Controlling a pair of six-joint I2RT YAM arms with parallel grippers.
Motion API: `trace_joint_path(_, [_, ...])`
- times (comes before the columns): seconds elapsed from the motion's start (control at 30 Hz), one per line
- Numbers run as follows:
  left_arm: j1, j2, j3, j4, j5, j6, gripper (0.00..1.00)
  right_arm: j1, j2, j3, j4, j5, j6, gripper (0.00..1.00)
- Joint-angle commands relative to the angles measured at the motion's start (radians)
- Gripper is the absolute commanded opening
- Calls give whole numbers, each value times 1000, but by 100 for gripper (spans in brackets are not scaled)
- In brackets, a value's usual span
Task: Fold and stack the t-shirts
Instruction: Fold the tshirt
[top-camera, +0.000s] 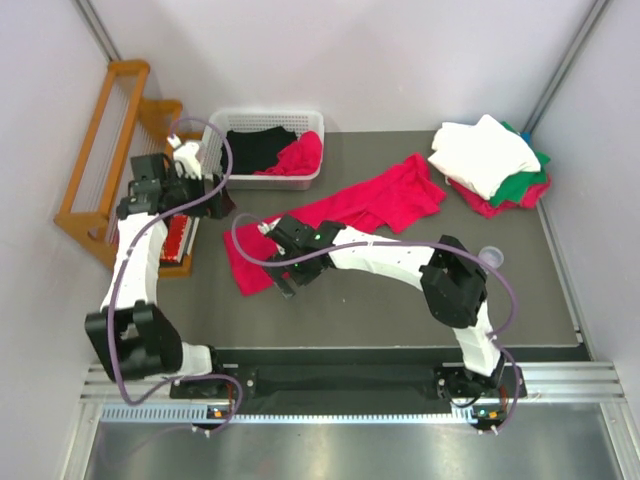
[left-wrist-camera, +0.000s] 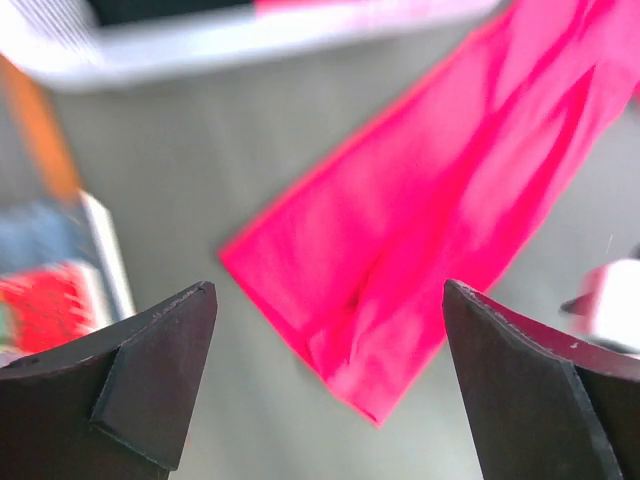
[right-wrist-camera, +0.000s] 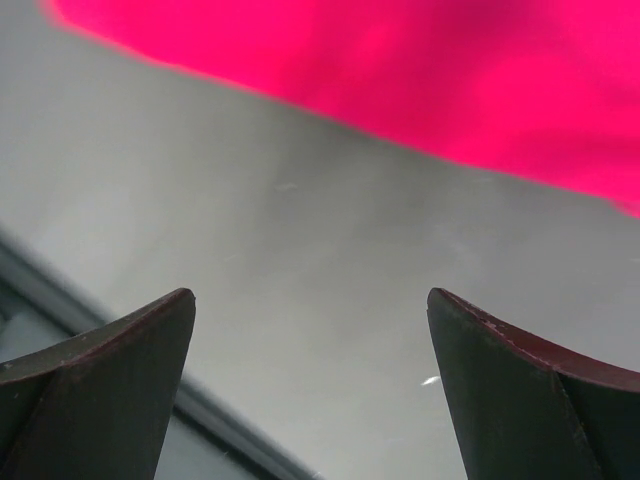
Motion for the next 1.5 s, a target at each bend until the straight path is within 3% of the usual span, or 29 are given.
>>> trace_joint_path(0.0, [9,-172,14,152,-111,-143,99,33,-22,3,62,165,-51,100])
trace_joint_path(0.07, [23,-241,-29,219,-185,-174,99,48,38,55,56,169,-58,100])
trace_joint_path(0.23, [86,-237,-71,234,-285,-180,99,99,154,228,7,181,-95,100])
trace_joint_path(0.53, [106,-205,-138,201,-230,-157,99,117,325,491,-40,88,-108,100])
trace_joint_path(1.1, [121,-215,-213,235,-239,-154,99,116,483,641,2,-49,-74,100])
trace_joint_path(1.47, [122,-206,-236,238,-237,-136,99,64,488,637,39,-69,-57,100])
